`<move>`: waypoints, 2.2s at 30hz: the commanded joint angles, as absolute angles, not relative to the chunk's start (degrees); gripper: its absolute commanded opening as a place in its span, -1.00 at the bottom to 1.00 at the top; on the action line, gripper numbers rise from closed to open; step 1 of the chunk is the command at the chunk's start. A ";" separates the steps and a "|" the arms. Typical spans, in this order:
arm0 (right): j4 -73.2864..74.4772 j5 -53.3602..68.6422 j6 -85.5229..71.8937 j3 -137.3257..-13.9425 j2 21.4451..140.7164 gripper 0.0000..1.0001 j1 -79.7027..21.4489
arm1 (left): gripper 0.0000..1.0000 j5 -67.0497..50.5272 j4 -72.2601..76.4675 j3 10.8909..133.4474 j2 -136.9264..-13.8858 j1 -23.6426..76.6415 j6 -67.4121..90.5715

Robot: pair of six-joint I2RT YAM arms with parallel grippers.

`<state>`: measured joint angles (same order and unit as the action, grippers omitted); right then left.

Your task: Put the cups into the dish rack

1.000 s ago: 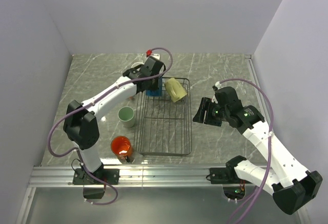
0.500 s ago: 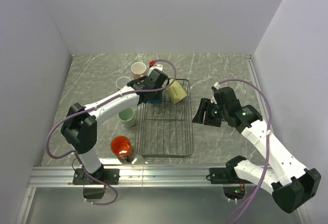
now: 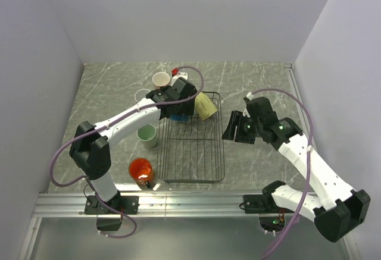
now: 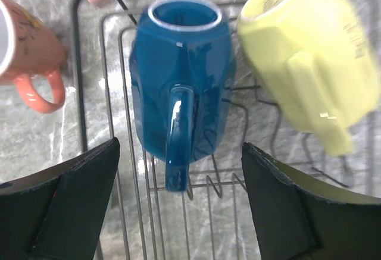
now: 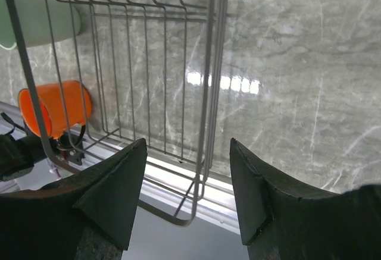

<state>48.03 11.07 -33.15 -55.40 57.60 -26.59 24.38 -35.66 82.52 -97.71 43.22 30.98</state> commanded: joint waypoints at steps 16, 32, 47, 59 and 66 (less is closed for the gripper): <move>47.63 -2.80 -22.77 -92.45 89.90 0.30 -36.03 | 0.78 25.49 -50.88 85.97 -71.21 43.24 43.06; 49.22 -11.24 -19.42 -101.59 109.76 0.29 -36.47 | 0.64 25.05 -61.08 77.08 -53.70 43.42 53.88; 53.18 -24.17 -20.56 -104.33 115.84 -1.00 -39.38 | 0.60 25.75 -65.30 76.64 -52.21 43.42 52.21; 53.35 -26.99 -24.78 -108.88 107.76 -1.00 -36.74 | 0.58 23.99 -61.79 76.29 -54.40 43.51 50.98; 50.46 -25.67 -27.24 -109.16 102.75 -1.00 -33.93 | 0.56 24.52 -62.93 77.96 -55.11 43.77 50.97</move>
<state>54.76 -20.05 -25.87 -104.68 112.55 -35.51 24.69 -63.48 76.09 -55.24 43.38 51.75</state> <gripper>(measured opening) 0.240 0.785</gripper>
